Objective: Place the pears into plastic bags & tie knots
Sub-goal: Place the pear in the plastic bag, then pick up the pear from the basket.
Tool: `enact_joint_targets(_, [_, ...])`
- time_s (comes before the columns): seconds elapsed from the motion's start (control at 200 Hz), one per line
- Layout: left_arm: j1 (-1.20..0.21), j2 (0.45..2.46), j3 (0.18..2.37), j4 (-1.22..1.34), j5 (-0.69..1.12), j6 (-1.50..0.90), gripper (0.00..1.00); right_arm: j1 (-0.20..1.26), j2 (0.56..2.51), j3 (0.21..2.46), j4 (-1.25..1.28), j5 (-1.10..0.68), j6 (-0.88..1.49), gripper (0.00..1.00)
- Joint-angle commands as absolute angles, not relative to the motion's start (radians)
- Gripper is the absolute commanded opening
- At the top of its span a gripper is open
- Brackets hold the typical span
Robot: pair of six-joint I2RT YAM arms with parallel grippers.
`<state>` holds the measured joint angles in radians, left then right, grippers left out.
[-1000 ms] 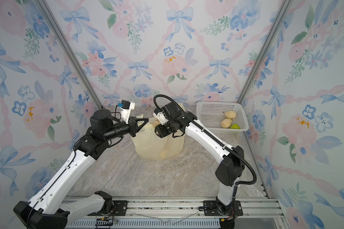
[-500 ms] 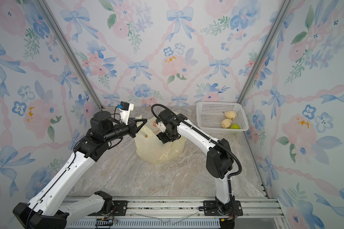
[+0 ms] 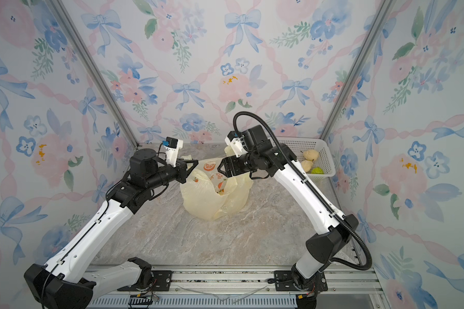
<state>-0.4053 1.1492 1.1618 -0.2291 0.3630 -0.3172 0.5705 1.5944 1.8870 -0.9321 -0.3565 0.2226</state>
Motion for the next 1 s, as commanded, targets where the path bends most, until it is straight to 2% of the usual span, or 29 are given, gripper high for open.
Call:
enact_joint_targets(0.0, [-0.403, 1.149, 1.173, -0.231, 0.362, -0.295, 0.00, 0.470, 1.545, 1.881, -0.868, -0.404, 0.282, 0.75])
enact_joint_targets(0.23, [-0.402, 1.156, 1.175, -0.217, 0.385, -0.301, 0.00, 0.139, 1.577, 1.836, -0.847, -0.274, 0.227, 0.75])
enact_joint_targets(0.435, [-0.402, 1.156, 1.180, -0.215, 0.394, -0.302, 0.00, -0.083, 1.816, 1.895, -0.843, -0.160, 0.236, 0.72])
enact_joint_targets(0.555, [-0.403, 1.146, 1.173, -0.208, 0.397, -0.307, 0.00, -0.155, 1.967, 1.944, -0.828, -0.045, 0.287, 0.76])
enact_joint_targets(0.675, [-0.402, 1.137, 1.164, -0.201, 0.398, -0.311, 0.00, -0.212, 2.112, 2.025, -0.847, -0.056, 0.392, 0.77])
enact_joint_targets(0.82, [-0.402, 1.134, 1.161, -0.200, 0.396, -0.313, 0.00, -0.226, 2.250, 2.130, -0.873, 0.036, 0.433, 0.80])
enact_joint_targets(0.995, [-0.403, 1.137, 1.161, -0.200, 0.398, -0.316, 0.00, -0.232, 2.392, 2.279, -0.927, 0.003, 0.466, 0.81])
